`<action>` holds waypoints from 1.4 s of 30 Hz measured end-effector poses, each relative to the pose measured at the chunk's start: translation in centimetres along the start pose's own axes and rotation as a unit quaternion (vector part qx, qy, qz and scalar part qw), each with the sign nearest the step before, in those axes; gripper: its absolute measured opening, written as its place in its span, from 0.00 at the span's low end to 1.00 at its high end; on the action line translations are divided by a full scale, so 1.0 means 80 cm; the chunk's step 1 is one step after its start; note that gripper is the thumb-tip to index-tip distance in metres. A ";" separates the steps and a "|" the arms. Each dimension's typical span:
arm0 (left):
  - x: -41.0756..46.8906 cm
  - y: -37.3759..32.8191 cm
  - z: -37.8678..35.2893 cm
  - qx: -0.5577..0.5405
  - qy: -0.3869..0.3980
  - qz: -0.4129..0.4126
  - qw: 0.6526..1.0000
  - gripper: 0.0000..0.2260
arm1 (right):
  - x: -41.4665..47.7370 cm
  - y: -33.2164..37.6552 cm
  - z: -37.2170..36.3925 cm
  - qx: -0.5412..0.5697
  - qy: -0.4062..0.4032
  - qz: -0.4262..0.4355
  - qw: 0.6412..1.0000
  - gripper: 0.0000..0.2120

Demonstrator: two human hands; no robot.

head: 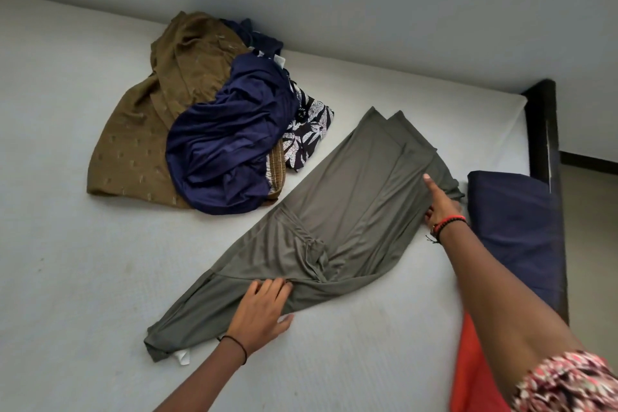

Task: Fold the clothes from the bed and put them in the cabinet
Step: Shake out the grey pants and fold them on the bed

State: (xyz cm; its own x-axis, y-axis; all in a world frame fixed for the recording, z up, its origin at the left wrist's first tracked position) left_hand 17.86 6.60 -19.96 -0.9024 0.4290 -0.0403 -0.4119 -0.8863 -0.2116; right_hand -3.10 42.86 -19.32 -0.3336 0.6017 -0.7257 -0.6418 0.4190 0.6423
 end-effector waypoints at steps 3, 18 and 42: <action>0.002 -0.005 0.001 0.009 -0.024 0.004 1.000 0.17 | -0.030 0.026 -0.021 -0.010 -0.010 0.027 1.000 0.31; 0.001 -0.002 0.009 -0.057 -0.004 0.061 0.996 0.07 | -0.005 0.067 -0.071 -0.124 -0.023 0.074 0.989 0.13; 0.001 0.108 0.056 -0.405 -0.066 0.504 0.760 0.03 | -0.050 0.107 -0.188 -0.158 0.016 0.158 0.975 0.27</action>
State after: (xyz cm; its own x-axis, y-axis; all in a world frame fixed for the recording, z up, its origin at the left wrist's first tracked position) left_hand 13.67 -1.84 -17.42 -0.7345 -0.4654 -0.4939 0.6621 -0.3320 -0.6718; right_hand -17.68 33.83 -14.64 -0.5676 0.6424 -0.5150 -0.6822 -0.0169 0.7309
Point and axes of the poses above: each hand's wrist, its own x-axis towards the middle knuckle, its own z-axis out of the back of the hand, y = z × x, the point moved 1 cm from there along x, towards the middle knuckle, and after that the axes turned 6 degrees about -y, right-handed, at the moved point
